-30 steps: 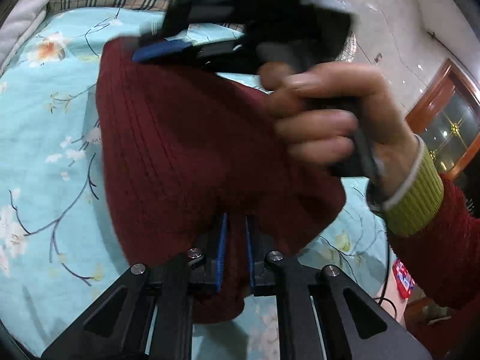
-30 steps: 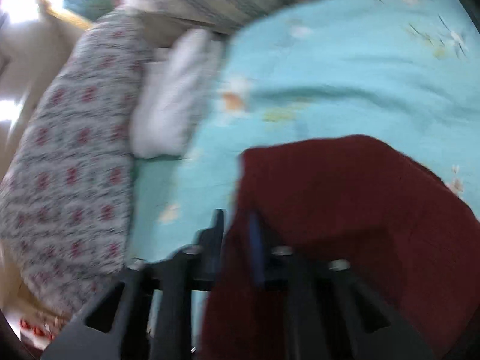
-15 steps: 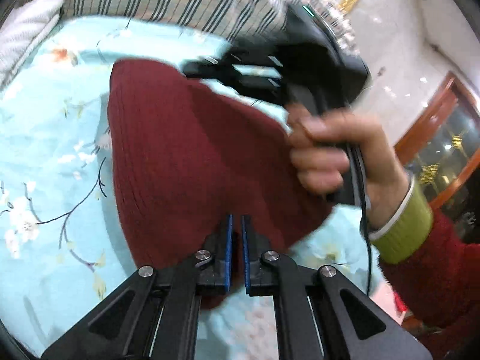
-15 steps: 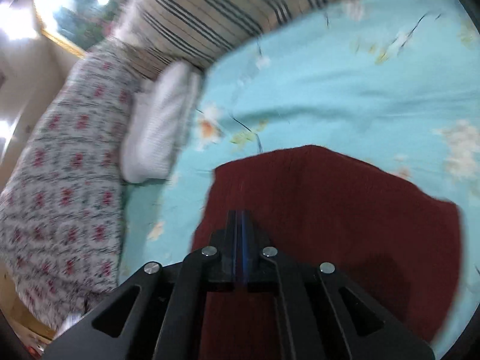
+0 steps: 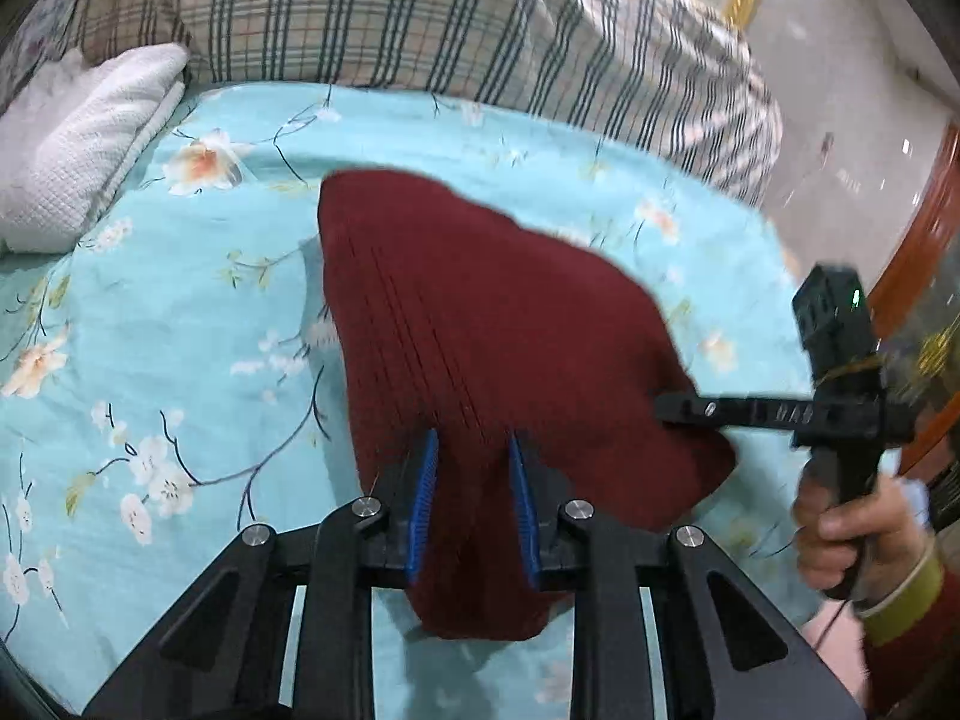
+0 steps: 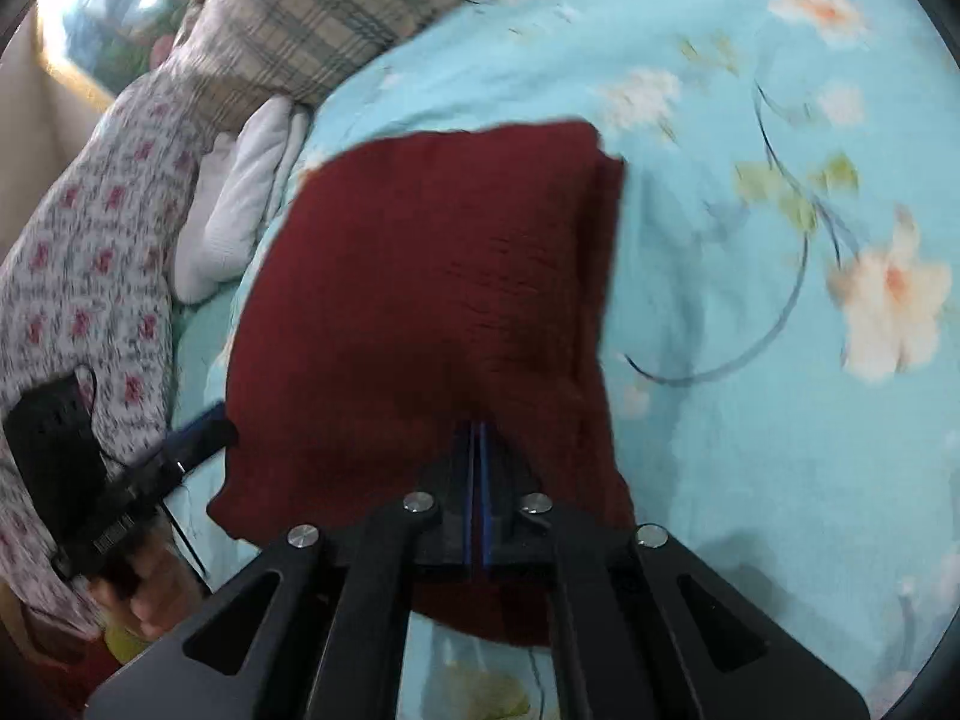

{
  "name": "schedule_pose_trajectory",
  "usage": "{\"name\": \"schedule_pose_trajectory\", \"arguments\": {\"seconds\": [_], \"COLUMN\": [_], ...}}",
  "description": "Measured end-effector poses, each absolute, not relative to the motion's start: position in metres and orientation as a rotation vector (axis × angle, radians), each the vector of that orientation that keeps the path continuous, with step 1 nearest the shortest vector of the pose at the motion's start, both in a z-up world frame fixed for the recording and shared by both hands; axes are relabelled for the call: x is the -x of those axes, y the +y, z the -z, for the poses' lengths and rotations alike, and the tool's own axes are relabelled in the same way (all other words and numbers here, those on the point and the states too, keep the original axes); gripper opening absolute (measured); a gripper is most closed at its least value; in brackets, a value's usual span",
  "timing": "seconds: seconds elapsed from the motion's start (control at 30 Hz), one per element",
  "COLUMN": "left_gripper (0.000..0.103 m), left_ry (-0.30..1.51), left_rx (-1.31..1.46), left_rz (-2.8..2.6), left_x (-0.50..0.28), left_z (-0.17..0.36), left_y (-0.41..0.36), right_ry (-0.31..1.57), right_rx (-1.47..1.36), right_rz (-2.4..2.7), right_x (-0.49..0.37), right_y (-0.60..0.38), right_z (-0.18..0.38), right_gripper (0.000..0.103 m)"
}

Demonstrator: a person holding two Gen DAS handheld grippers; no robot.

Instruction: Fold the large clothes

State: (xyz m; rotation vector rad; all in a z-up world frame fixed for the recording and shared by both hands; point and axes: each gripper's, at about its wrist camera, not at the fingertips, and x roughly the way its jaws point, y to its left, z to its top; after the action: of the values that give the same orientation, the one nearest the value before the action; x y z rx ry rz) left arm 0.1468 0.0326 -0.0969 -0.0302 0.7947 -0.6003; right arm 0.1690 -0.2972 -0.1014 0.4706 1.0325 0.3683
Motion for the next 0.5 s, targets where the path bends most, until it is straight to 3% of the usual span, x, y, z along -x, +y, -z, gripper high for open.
{"name": "schedule_pose_trajectory", "arguments": {"seconds": [0.17,0.5], "left_gripper": [0.032,0.033], "left_ry": [0.786,0.824], "left_rx": [-0.076,0.024], "left_rz": [0.559,0.543], "left_x": [-0.13,-0.127], "left_z": [0.103,0.093], "left_y": [0.023,0.044], "right_ry": [1.003,0.86], "right_rx": [-0.465,-0.407], "right_rz": [-0.381,-0.356], "right_x": [-0.166,-0.179], "right_y": [-0.291,-0.278], "right_z": [0.091,0.04], "right_gripper": [0.003,0.004]}}
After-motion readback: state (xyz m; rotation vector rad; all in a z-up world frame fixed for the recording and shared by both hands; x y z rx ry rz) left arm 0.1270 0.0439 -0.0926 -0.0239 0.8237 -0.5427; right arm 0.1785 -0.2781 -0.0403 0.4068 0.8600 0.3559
